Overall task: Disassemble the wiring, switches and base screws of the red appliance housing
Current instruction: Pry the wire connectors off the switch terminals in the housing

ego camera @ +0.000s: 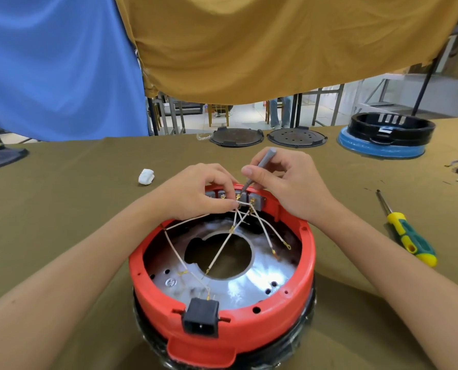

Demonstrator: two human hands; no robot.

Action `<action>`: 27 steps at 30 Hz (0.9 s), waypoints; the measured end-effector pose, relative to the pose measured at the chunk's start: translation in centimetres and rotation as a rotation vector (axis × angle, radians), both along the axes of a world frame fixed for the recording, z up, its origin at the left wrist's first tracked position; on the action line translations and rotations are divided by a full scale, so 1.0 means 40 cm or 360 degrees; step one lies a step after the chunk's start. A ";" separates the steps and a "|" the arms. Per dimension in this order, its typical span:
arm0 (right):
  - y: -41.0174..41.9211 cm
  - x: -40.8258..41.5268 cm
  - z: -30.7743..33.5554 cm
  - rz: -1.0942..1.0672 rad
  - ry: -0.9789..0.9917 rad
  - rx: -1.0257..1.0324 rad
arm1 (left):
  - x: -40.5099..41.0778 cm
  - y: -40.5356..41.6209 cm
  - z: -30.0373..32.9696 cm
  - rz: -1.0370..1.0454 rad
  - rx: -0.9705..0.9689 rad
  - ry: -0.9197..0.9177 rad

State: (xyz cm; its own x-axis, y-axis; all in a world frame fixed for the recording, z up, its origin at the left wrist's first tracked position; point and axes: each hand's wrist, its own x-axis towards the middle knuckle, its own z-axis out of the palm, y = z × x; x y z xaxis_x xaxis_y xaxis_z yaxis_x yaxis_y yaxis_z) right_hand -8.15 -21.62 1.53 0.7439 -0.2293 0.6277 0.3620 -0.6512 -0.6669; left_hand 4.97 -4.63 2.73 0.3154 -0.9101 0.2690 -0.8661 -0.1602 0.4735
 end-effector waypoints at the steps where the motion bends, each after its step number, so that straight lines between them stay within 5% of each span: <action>1: 0.001 -0.001 0.001 -0.0004 0.0002 -0.0032 | -0.001 0.000 0.000 0.0001 -0.0004 -0.0004; 27: 0.005 -0.002 0.007 -0.0041 -0.0070 -0.0324 | 0.000 -0.001 0.002 -0.0025 0.0023 0.0051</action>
